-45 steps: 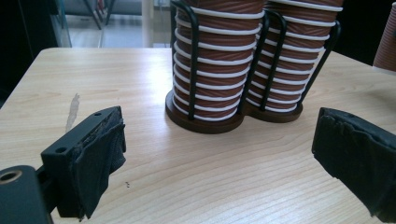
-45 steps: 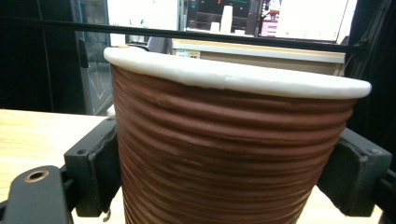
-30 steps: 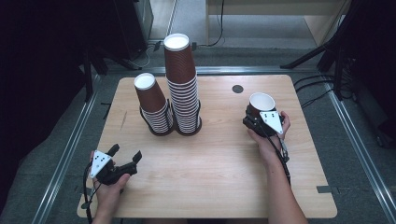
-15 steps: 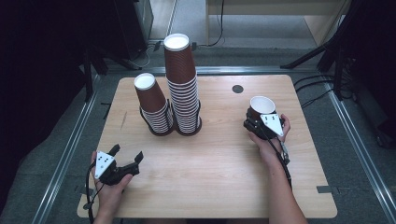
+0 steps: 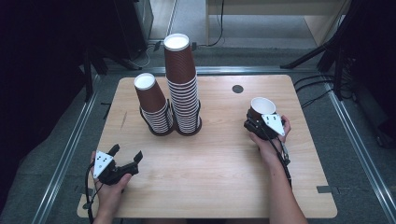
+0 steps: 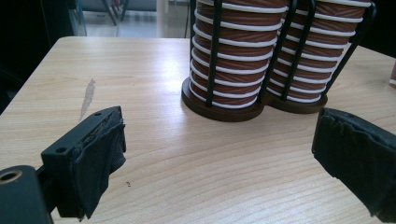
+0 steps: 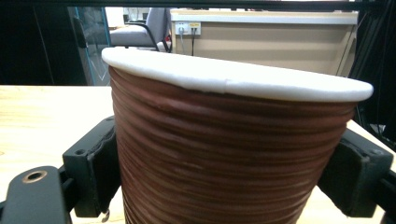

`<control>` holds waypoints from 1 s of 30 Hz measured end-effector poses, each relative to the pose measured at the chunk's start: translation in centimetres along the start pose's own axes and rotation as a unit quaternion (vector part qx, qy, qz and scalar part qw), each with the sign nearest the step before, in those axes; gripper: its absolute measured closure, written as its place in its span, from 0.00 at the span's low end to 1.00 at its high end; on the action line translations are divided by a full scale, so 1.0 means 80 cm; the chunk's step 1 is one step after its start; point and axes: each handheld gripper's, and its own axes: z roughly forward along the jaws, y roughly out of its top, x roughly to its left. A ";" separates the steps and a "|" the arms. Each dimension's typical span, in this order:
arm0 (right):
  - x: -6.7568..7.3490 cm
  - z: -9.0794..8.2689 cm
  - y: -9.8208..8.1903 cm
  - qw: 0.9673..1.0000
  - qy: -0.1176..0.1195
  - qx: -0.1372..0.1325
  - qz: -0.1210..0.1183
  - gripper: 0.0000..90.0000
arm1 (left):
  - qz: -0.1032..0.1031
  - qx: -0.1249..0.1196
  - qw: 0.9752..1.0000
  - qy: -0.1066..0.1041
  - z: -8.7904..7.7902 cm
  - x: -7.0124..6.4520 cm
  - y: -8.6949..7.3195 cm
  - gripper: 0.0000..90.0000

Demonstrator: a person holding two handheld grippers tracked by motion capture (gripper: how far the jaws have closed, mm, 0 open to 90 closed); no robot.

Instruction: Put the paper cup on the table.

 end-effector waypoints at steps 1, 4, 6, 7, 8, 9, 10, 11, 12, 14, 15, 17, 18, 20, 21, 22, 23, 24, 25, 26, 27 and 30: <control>-0.001 0.000 0.000 1.000 0.000 0.000 0.000 0.14 | 0.000 0.000 1.000 0.000 0.000 0.000 0.000 0.04; -0.003 -0.001 0.001 1.000 0.003 0.004 0.007 0.13 | 0.000 0.000 1.000 0.000 0.000 0.000 0.000 0.04; -0.003 -0.001 0.002 1.000 0.004 0.008 0.011 0.13 | 0.000 0.001 1.000 0.000 0.000 0.000 0.000 0.04; -0.003 -0.002 0.002 1.000 0.006 0.010 0.012 0.13 | 0.000 0.000 1.000 0.000 0.000 0.000 0.000 0.04; -0.003 -0.002 0.003 1.000 0.007 0.012 0.012 0.12 | 0.000 0.001 1.000 -0.001 0.000 0.000 0.000 0.04; -0.003 -0.003 0.003 1.000 0.009 0.015 0.013 0.12 | 0.000 0.000 1.000 0.000 0.000 0.000 0.000 0.04; -0.003 -0.003 0.003 1.000 0.013 0.017 0.016 0.12 | 0.000 0.001 1.000 0.000 0.000 0.000 0.000 0.04; -0.004 -0.004 0.003 0.999 0.017 0.021 0.017 0.12 | -0.001 0.000 1.000 0.000 0.000 0.000 0.000 0.04; -0.004 -0.004 0.003 0.999 0.018 0.026 0.018 0.11 | -0.001 0.000 1.000 -0.001 0.000 0.000 0.000 0.04; -0.004 -0.003 0.001 0.999 0.021 0.035 0.016 0.10 | -0.001 0.000 1.000 -0.001 0.000 0.001 0.000 0.04; -0.004 -0.003 0.000 0.999 0.022 0.040 0.016 0.09 | -0.001 0.000 1.000 -0.001 0.000 0.001 0.000 0.04; -0.004 -0.003 0.000 0.999 0.026 0.042 0.018 0.06 | -0.002 0.000 1.000 -0.001 0.000 0.001 0.000 0.04; -0.003 -0.003 0.001 0.999 0.027 0.043 0.020 0.05 | -0.002 0.000 1.000 -0.001 0.000 0.001 0.000 0.04; -0.003 -0.003 0.001 0.998 0.028 0.044 0.020 0.03 | -0.002 -0.001 1.000 -0.001 0.000 0.001 0.000 0.04; -0.003 -0.003 0.001 0.998 0.027 0.046 0.019 0.02 | -0.002 -0.001 1.000 -0.001 0.000 0.001 0.000 0.04; -0.003 -0.003 0.000 0.998 0.027 0.048 0.019 0.01 | -0.002 -0.001 1.000 -0.001 0.000 0.001 0.000 0.04; -0.004 -0.003 0.000 0.998 0.025 0.049 0.021 0.01 | -0.002 -0.001 1.000 -0.001 0.000 0.001 0.000 0.04; -0.005 -0.003 0.000 0.998 0.026 0.051 0.023 0.00 | -0.002 -0.001 1.000 -0.001 0.000 0.001 0.000 0.04; -0.005 -0.003 0.001 0.998 0.027 0.051 0.023 0.00 | -0.002 -0.001 1.000 -0.001 0.000 0.001 0.000 0.04; -0.005 -0.003 0.001 0.998 0.028 0.052 0.023 0.00 | -0.002 -0.001 1.000 -0.001 0.000 0.001 0.000 0.04; -0.005 -0.004 0.001 0.998 0.030 0.052 0.024 0.00 | -0.002 -0.001 1.000 -0.001 0.000 0.001 0.000 0.04; -0.004 -0.006 0.003 0.997 0.038 0.054 0.026 0.00 | -0.002 -0.001 1.000 -0.001 0.000 0.001 0.000 0.04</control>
